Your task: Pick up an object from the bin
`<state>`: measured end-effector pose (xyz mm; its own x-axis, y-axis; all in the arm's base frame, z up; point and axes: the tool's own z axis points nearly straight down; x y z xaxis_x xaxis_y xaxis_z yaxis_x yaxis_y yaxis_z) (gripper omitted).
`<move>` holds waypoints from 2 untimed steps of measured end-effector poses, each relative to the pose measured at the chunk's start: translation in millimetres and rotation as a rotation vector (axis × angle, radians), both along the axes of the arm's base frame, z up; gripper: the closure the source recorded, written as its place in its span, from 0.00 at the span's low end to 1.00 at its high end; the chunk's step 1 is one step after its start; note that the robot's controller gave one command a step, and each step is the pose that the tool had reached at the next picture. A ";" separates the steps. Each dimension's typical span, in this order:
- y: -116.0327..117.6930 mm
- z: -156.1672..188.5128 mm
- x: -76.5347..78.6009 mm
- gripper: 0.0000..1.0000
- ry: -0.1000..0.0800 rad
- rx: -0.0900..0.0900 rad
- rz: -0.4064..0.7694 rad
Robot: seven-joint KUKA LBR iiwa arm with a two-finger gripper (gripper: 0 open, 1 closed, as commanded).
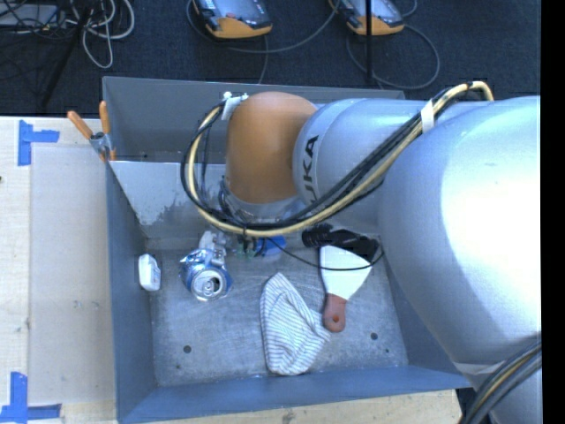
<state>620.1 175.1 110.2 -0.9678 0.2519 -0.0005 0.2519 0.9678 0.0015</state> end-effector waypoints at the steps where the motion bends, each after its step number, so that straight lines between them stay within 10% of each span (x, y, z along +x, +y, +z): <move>1: -0.1 7.4 0.0 1.00 -0.001 0.000 0.000; 2: -0.6 14.7 -1.1 1.00 0.005 -0.001 -0.001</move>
Offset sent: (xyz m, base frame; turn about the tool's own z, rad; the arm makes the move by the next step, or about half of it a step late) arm -0.0001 -0.0001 0.0562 0.0000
